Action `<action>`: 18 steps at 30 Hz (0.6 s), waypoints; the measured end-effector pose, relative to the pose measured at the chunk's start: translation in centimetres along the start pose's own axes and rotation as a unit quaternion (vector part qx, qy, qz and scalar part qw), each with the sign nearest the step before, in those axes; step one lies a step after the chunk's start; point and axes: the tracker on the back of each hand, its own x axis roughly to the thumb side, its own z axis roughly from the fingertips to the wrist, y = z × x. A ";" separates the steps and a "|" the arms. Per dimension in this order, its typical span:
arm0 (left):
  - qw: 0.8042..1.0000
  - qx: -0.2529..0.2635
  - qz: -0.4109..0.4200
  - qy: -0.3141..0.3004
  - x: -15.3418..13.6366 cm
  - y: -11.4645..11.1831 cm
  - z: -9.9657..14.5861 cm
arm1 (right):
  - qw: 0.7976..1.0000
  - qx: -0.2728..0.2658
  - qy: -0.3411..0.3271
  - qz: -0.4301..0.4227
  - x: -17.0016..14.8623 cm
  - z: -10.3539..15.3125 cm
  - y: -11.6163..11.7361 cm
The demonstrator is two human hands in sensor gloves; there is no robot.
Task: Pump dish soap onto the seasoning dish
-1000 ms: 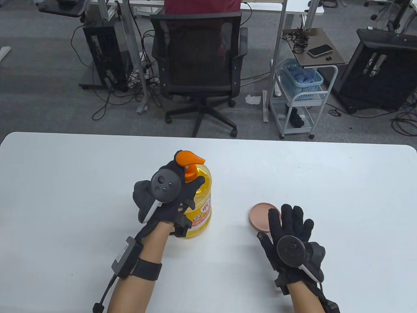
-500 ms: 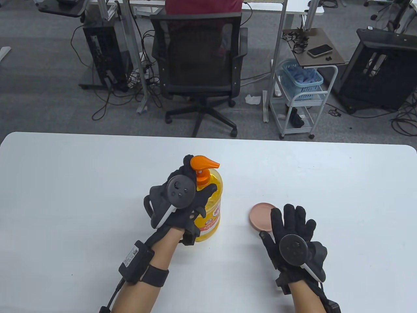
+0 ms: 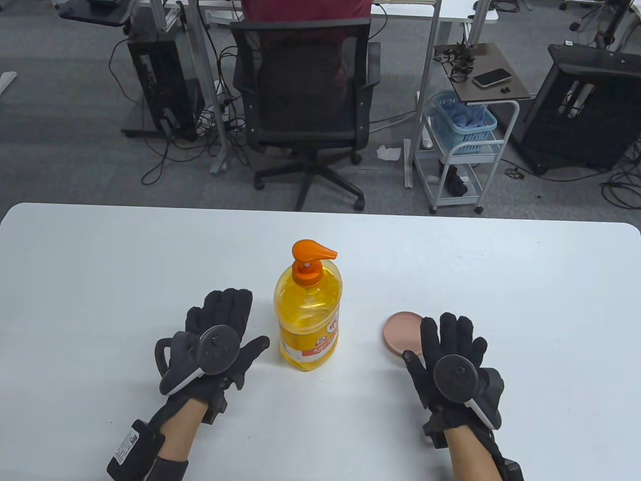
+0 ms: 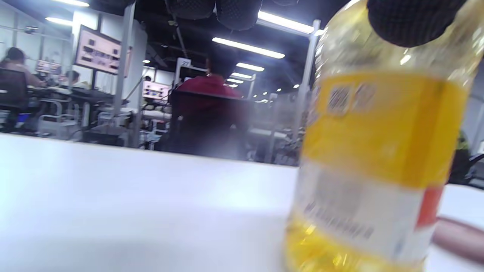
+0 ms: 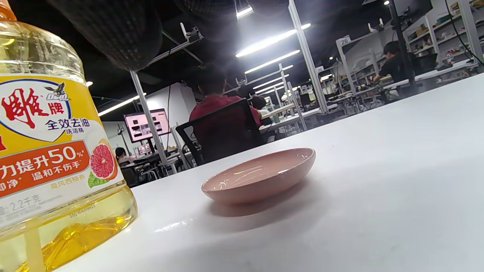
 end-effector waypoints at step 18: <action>0.998 -0.053 0.008 -0.012 -2.1 -4.7 1.8 | 0.968 0.066 0.241 -0.005 -3.4 -5.4 1.3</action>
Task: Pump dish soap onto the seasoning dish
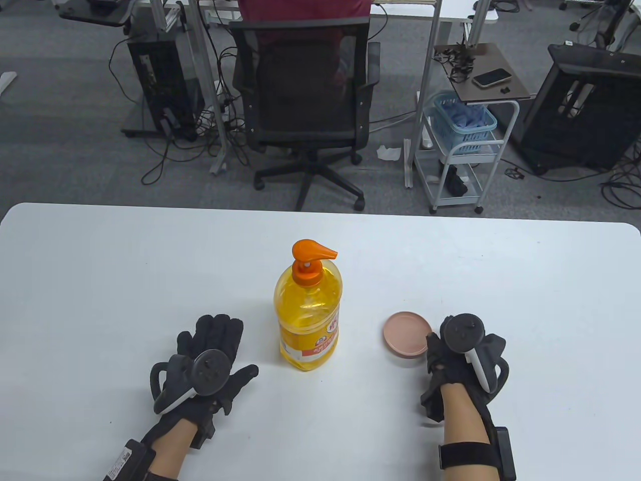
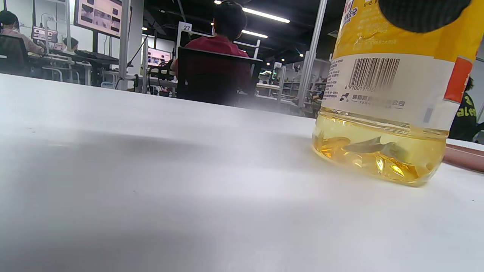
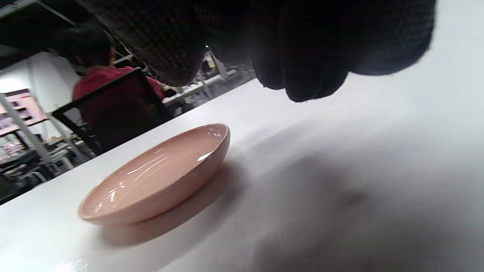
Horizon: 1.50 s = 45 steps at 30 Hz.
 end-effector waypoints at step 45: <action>0.996 0.027 0.073 -0.050 2.3 3.7 -0.8 | 0.999 0.024 0.038 -0.002 2.9 -1.8 0.3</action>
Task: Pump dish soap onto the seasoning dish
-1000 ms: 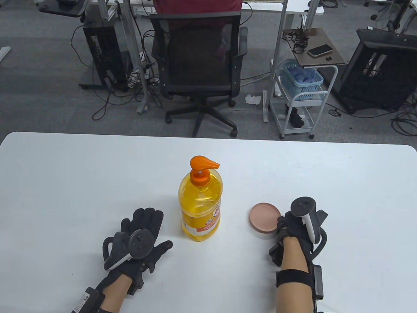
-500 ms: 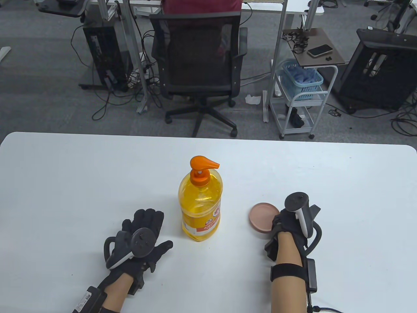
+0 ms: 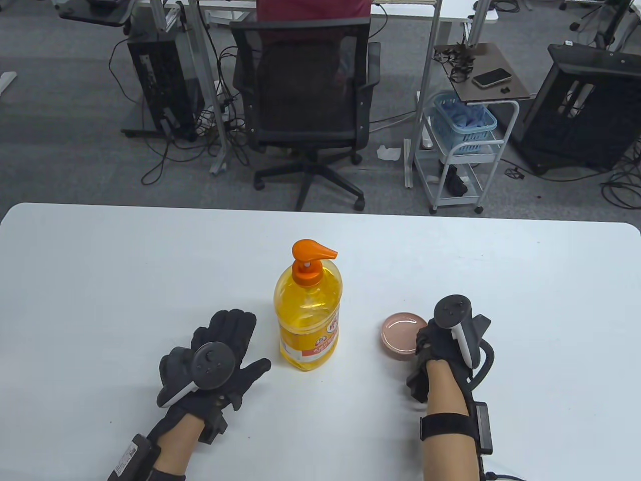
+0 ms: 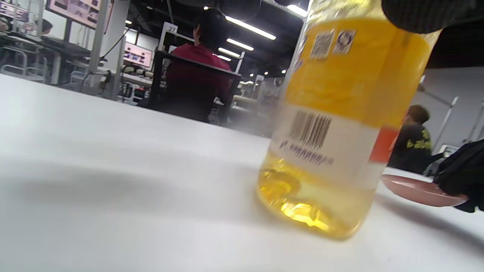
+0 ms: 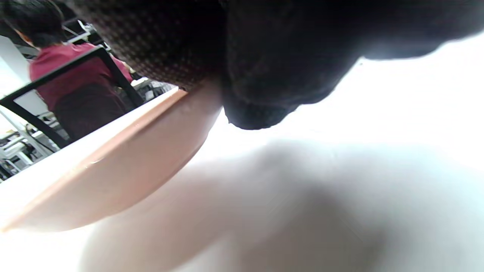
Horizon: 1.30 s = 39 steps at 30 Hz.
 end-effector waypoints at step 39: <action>0.995 0.067 0.028 -0.067 11.2 10.5 -8.4 | 0.983 -0.055 -0.171 -0.049 15.1 9.1 -12.1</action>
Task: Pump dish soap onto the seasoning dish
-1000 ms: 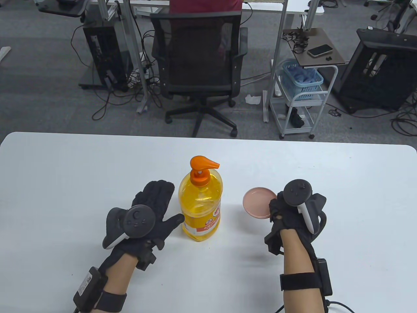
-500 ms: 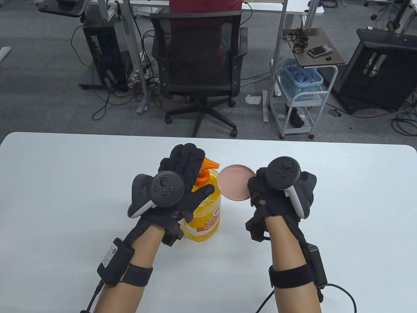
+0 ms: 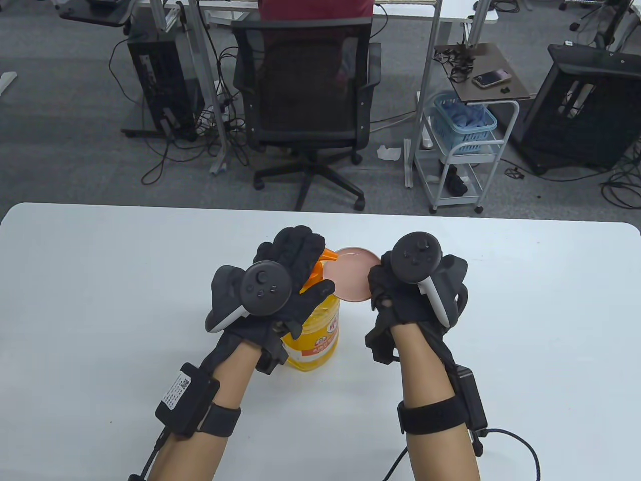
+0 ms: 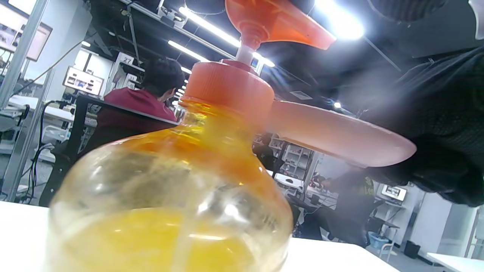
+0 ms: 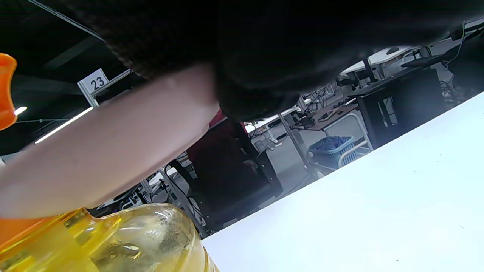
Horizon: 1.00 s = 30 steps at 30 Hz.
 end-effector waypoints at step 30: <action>0.999 -0.017 0.031 0.010 -0.6 -0.3 0.1 | 1.000 0.005 0.000 -0.025 0.7 0.5 -1.3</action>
